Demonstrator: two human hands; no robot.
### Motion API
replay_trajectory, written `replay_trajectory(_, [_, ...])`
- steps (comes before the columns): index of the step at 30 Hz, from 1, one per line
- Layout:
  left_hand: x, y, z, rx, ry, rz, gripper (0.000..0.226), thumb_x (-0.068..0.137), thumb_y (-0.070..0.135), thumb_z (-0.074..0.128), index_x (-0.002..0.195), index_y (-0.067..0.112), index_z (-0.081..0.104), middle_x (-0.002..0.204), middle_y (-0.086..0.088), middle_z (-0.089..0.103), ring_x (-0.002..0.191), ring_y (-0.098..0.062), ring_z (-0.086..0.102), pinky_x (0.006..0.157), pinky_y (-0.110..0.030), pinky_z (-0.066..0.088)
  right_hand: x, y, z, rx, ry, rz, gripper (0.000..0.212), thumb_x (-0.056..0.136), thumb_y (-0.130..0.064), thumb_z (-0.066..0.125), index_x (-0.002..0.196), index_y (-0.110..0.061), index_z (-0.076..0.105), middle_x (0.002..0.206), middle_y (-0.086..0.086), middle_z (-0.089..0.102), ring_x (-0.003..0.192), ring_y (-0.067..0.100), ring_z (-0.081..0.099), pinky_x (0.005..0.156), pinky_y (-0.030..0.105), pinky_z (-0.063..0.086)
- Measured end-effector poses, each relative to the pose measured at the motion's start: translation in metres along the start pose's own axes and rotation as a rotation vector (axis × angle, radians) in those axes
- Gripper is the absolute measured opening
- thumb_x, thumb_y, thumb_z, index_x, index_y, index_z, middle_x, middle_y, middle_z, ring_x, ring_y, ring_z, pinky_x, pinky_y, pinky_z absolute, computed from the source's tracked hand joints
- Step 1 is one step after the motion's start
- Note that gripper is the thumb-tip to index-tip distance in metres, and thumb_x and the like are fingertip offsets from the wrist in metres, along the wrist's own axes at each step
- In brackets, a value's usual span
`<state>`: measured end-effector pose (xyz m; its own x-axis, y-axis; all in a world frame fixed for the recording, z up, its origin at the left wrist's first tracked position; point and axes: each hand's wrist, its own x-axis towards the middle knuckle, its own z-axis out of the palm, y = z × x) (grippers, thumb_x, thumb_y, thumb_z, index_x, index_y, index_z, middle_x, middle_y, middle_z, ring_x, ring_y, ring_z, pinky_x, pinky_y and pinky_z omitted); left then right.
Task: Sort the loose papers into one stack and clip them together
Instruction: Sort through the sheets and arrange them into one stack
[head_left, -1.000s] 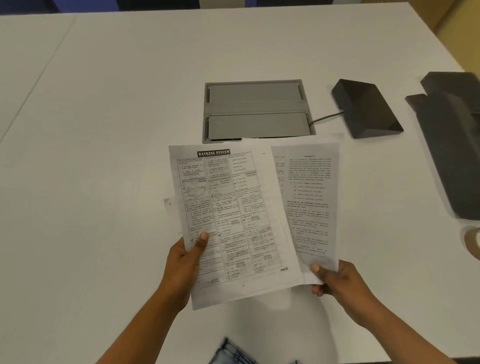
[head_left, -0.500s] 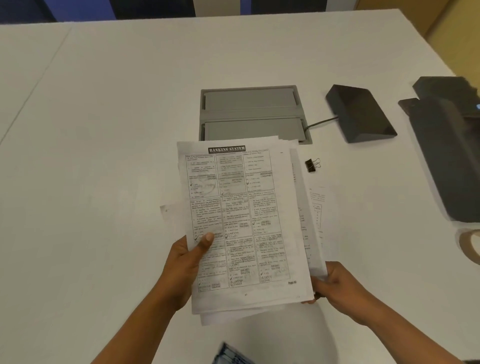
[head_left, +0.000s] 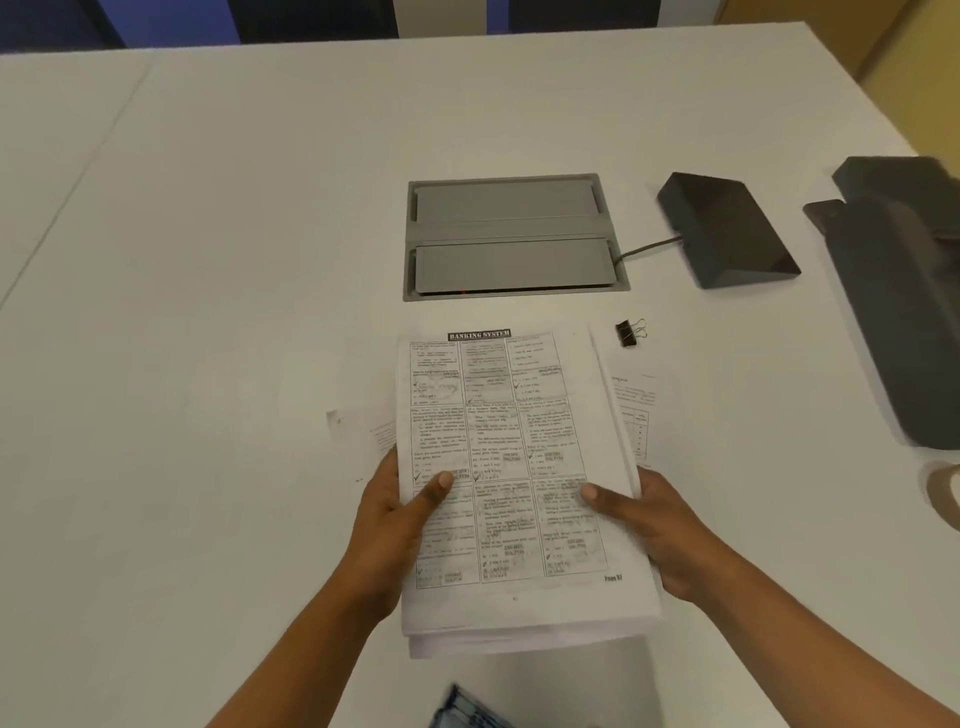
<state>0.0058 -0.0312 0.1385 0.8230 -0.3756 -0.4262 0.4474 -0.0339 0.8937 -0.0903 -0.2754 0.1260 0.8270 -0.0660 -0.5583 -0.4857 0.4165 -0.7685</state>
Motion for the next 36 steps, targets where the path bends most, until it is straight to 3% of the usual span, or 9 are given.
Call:
replay_trajectory(5, [0.003,0.013,-0.002,-0.095,-0.005,-0.083,0.039,0.086,0.014,0.068,0.124,0.021,0.064,0.119,-0.005,0.075,0.106,-0.030,0.073,0.090,-0.056,0.057,0.001,-0.013,0.005,-0.208,0.087,-0.113,0.048,0.075,-0.011,0.076,0.122,-0.008,0.065,0.116,0.009,0.075,0.103,0.028,0.073,0.083,0.048,0.060])
replay_trajectory(9, [0.006,0.022,0.003,-0.045,-0.035,-0.030,0.026,0.087,0.011,0.068,0.111,0.020,0.072,0.112,-0.004,0.077,0.102,-0.027,0.074,0.084,-0.045,0.061,0.000,-0.019,0.011,-0.248,0.131,-0.236,0.041,0.078,-0.002,0.076,0.117,-0.012,0.069,0.113,0.003,0.076,0.104,0.022,0.072,0.086,0.038,0.059])
replay_trajectory(12, [0.006,0.026,0.009,-0.021,-0.014,0.049,0.024,0.090,0.004,0.065,0.110,0.016,0.073,0.109,-0.003,0.078,0.100,-0.026,0.075,0.082,-0.038,0.062,0.000,-0.025,0.020,-0.247,0.168,-0.368,0.039,0.081,-0.001,0.074,0.111,-0.025,0.070,0.111,-0.004,0.076,0.104,0.017,0.072,0.083,0.033,0.060])
replay_trajectory(16, [0.003,0.026,0.017,-0.011,0.050,0.119,0.023,0.094,0.007,0.061,0.109,0.019,0.073,0.110,-0.003,0.078,0.101,-0.026,0.074,0.089,-0.046,0.060,0.000,-0.030,0.029,-0.249,0.183,-0.526,0.052,0.081,-0.002,0.073,0.105,-0.047,0.068,0.114,-0.010,0.074,0.107,0.012,0.069,0.080,0.030,0.060])
replay_trajectory(18, [0.000,0.027,0.017,-0.010,0.085,0.149,0.024,0.094,0.009,0.061,0.107,0.024,0.074,0.109,0.000,0.078,0.101,-0.023,0.074,0.088,-0.045,0.060,-0.002,-0.030,0.030,-0.237,0.189,-0.553,0.049,0.080,-0.004,0.073,0.109,-0.043,0.066,0.113,-0.011,0.073,0.108,0.013,0.068,0.082,0.028,0.059])
replay_trajectory(21, [-0.003,0.032,0.014,-0.043,0.106,0.194,0.023,0.094,0.011,0.061,0.107,0.026,0.072,0.107,0.002,0.079,0.098,-0.022,0.075,0.083,-0.043,0.062,-0.006,-0.031,0.026,-0.271,0.212,-0.516,0.028,0.079,-0.015,0.073,0.101,-0.032,0.070,0.099,-0.013,0.078,0.098,0.015,0.073,0.077,0.023,0.058])
replay_trajectory(25, [-0.006,0.040,0.011,-0.156,0.103,0.219,0.026,0.096,0.016,0.056,0.117,0.026,0.066,0.117,0.002,0.076,0.105,-0.023,0.073,0.083,-0.044,0.061,-0.010,-0.031,0.019,-0.390,0.198,-0.420,0.023,0.079,-0.033,0.069,0.101,-0.030,0.072,0.100,-0.014,0.078,0.095,0.012,0.074,0.082,0.029,0.059])
replay_trajectory(32, [-0.006,0.042,0.012,-0.133,0.067,0.233,0.030,0.082,0.016,0.069,0.110,0.027,0.072,0.115,0.000,0.076,0.105,-0.024,0.073,0.087,-0.048,0.060,-0.013,-0.031,0.026,-0.313,0.173,-0.462,0.027,0.078,-0.023,0.069,0.104,-0.027,0.073,0.104,-0.012,0.078,0.098,0.012,0.074,0.079,0.025,0.059])
replay_trajectory(36, [-0.005,0.035,0.015,-0.052,0.100,0.384,0.040,0.083,0.001,0.069,0.096,0.038,0.077,0.104,0.005,0.078,0.103,-0.019,0.073,0.085,-0.035,0.061,-0.006,-0.033,0.032,-0.293,0.199,-0.509,0.028,0.079,-0.022,0.071,0.107,-0.023,0.073,0.106,-0.010,0.077,0.097,0.012,0.074,0.079,0.025,0.059])
